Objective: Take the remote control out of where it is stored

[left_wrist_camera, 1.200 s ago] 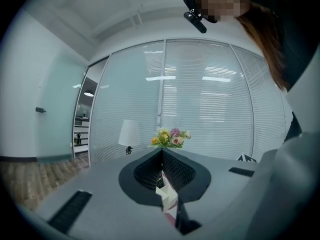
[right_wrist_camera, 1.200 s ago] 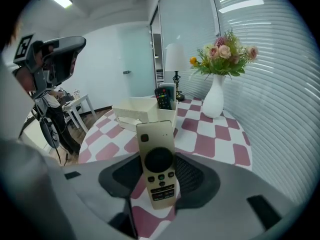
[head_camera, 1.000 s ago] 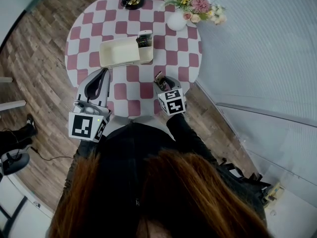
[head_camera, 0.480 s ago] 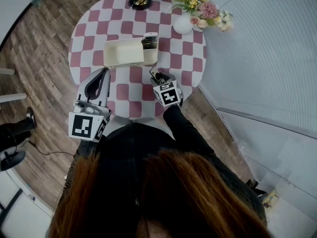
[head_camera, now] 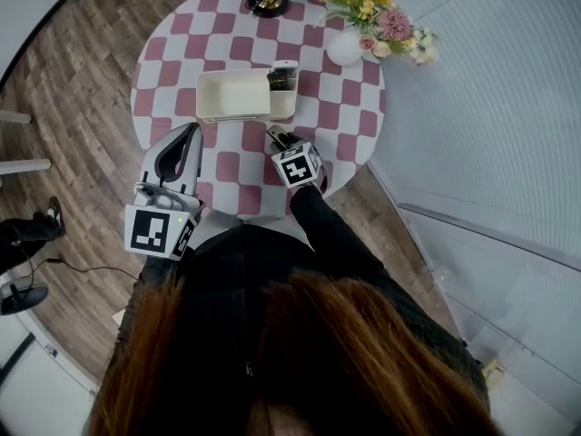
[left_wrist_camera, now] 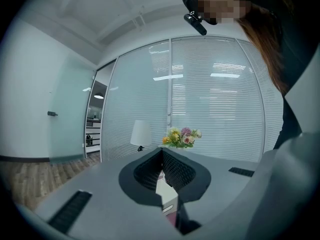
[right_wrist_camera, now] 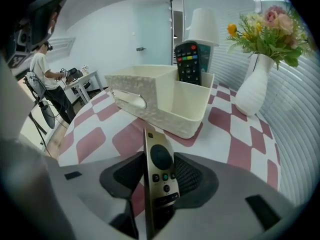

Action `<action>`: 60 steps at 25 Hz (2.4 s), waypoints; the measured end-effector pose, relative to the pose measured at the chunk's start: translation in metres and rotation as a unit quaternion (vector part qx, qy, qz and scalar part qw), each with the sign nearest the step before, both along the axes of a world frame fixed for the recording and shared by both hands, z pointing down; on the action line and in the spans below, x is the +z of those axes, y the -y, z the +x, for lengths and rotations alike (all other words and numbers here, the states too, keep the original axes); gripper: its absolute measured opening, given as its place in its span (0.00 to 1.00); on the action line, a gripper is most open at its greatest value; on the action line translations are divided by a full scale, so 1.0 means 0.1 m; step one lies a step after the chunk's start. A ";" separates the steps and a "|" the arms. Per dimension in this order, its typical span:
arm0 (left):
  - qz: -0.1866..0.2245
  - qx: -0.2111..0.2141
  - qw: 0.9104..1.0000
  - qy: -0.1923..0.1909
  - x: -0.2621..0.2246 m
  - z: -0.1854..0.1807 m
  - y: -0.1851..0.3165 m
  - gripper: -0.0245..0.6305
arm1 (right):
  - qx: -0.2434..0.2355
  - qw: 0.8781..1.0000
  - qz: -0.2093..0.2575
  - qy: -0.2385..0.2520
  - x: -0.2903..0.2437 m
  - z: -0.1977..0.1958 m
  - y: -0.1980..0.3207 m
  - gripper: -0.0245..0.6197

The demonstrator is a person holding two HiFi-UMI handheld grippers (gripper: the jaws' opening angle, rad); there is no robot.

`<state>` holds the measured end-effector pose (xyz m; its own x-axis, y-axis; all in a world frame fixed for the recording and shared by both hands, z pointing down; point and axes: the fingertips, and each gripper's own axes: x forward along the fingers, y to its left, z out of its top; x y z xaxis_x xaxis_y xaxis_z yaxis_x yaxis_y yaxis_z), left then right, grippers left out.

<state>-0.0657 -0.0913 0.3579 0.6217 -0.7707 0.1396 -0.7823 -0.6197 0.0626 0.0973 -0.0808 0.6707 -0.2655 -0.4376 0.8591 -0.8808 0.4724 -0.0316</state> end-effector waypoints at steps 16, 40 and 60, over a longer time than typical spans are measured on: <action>-0.001 -0.016 1.000 0.003 0.01 -0.09 -0.04 0.05 | -0.017 1.000 0.009 0.015 0.04 -0.20 -0.03 0.38; 0.010 -0.008 1.000 -0.006 -0.04 -0.03 -0.13 0.05 | 0.031 0.935 0.337 0.107 -1.78 -0.12 0.35 0.06; 0.024 -0.018 0.999 0.031 0.05 -0.02 -0.13 0.05 | 0.031 0.901 0.405 0.150 -2.89 -0.22 0.00 0.06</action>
